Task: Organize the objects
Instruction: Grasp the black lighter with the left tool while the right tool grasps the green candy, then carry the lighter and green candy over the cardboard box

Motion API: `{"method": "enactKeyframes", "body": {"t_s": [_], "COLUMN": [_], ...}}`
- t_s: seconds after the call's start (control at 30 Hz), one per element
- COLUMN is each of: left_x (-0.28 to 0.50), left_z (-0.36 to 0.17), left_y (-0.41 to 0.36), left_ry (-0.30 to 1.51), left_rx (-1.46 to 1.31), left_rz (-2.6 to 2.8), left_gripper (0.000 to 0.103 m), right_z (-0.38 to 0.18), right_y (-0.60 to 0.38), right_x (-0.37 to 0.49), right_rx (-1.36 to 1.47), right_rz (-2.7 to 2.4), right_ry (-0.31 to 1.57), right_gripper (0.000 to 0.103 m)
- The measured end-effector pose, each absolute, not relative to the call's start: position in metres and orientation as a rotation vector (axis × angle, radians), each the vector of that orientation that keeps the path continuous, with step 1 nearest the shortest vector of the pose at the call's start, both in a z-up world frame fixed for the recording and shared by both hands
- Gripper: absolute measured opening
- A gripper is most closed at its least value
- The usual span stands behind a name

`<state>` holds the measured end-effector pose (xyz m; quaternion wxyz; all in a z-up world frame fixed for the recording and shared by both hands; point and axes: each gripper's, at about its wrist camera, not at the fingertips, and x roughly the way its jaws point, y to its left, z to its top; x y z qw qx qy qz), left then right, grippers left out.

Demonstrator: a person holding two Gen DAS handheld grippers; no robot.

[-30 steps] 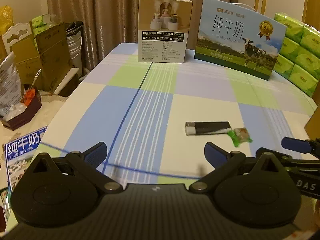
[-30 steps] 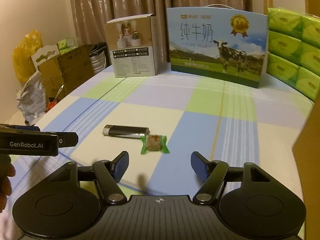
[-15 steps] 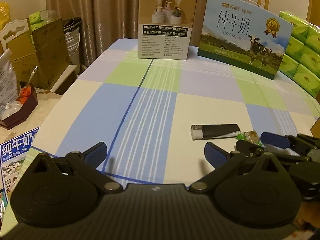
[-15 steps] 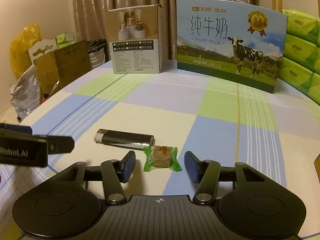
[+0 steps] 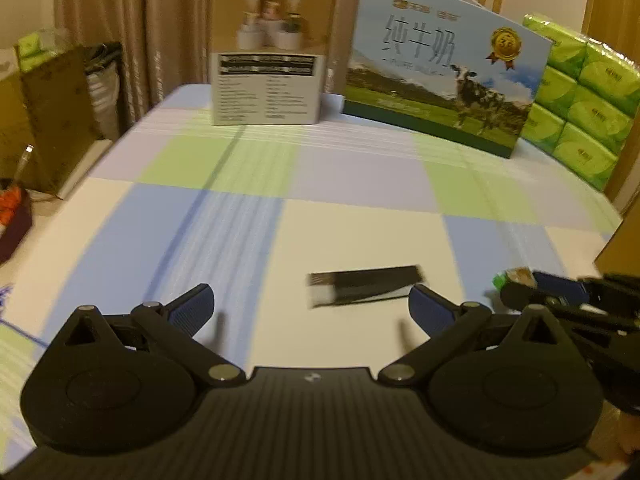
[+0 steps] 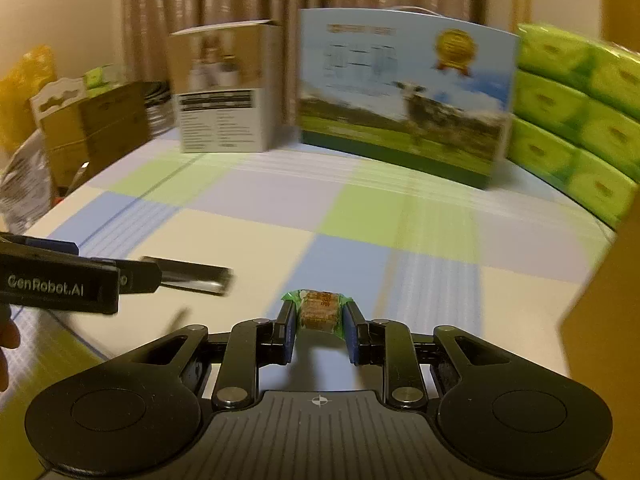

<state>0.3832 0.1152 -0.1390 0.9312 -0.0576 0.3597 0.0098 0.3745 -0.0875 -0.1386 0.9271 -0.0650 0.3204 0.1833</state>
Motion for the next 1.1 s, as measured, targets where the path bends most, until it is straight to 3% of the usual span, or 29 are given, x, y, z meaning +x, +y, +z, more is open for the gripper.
{"method": "enactKeyframes", "body": {"t_s": [0.43,0.57,0.67,1.1], "left_x": [0.418,0.417,0.415,0.375], "left_z": [-0.157,-0.160,-0.159,-0.145], "left_y": [0.074,0.075,0.076,0.077], "left_ry": [0.763,0.751,0.736,0.739], "left_rx": [-0.091,-0.071,-0.054,0.002], "left_rz": [0.044,0.081,0.104,0.103], "left_gripper": [0.100,0.093,0.079,0.079], "right_z": [-0.142,-0.143,-0.143,-0.128], "right_y": [-0.110,-0.111,-0.112,-0.119], "right_x": [0.369,0.371,0.372,0.359], "right_rx": [-0.104,-0.098,-0.099,-0.049], "right_rz": [0.336,0.335,0.330,0.342], "right_ry": [0.690,0.694,0.692,0.696], "right_gripper": [0.022,0.022,0.022,0.022]}}
